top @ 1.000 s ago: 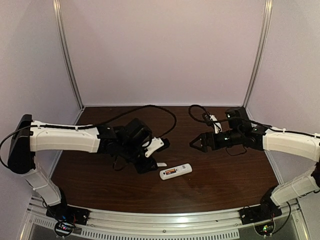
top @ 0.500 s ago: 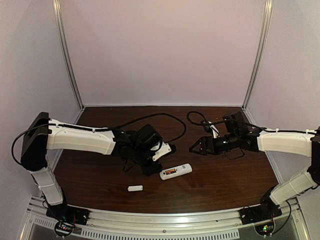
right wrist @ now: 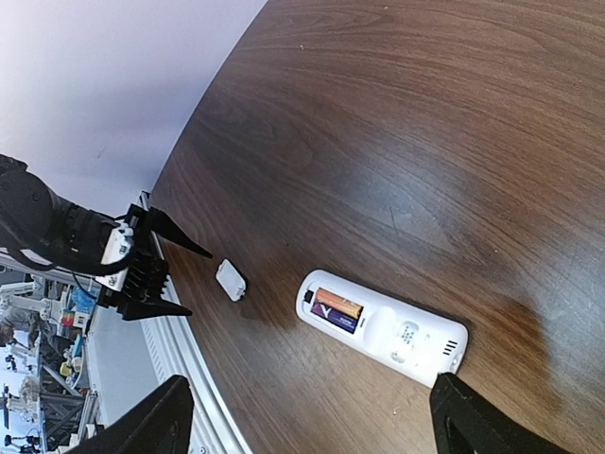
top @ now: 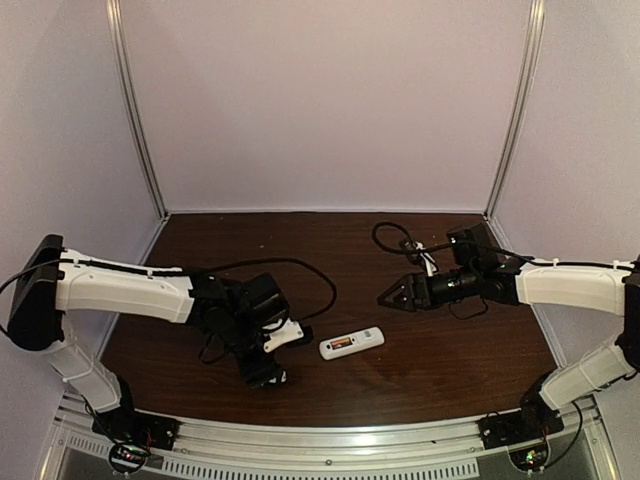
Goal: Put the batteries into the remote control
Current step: Pick up the battery cover from the center of the board.
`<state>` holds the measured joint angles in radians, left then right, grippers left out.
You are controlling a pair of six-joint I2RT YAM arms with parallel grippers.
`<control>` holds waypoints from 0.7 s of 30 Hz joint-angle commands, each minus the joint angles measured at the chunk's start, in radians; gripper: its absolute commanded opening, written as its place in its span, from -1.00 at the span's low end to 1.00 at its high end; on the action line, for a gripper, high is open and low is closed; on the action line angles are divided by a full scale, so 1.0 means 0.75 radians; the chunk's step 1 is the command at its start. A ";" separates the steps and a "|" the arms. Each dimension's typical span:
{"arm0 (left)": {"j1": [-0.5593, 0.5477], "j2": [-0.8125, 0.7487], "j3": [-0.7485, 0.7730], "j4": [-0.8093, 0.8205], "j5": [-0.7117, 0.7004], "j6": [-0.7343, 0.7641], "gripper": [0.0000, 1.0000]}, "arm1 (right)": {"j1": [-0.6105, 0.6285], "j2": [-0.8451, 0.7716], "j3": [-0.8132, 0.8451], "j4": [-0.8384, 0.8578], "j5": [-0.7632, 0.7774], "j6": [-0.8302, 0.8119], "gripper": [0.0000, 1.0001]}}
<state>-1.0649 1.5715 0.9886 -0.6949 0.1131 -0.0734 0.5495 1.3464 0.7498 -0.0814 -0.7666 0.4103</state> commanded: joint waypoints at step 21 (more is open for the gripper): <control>-0.043 0.288 0.089 -0.025 -0.204 0.080 -0.28 | -0.002 -0.038 -0.018 0.020 -0.030 -0.030 0.70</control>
<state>-1.0924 1.7641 1.0420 -0.7109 0.0147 -0.0204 0.5495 1.3346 0.7483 -0.0776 -0.7853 0.4042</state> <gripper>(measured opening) 0.417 0.855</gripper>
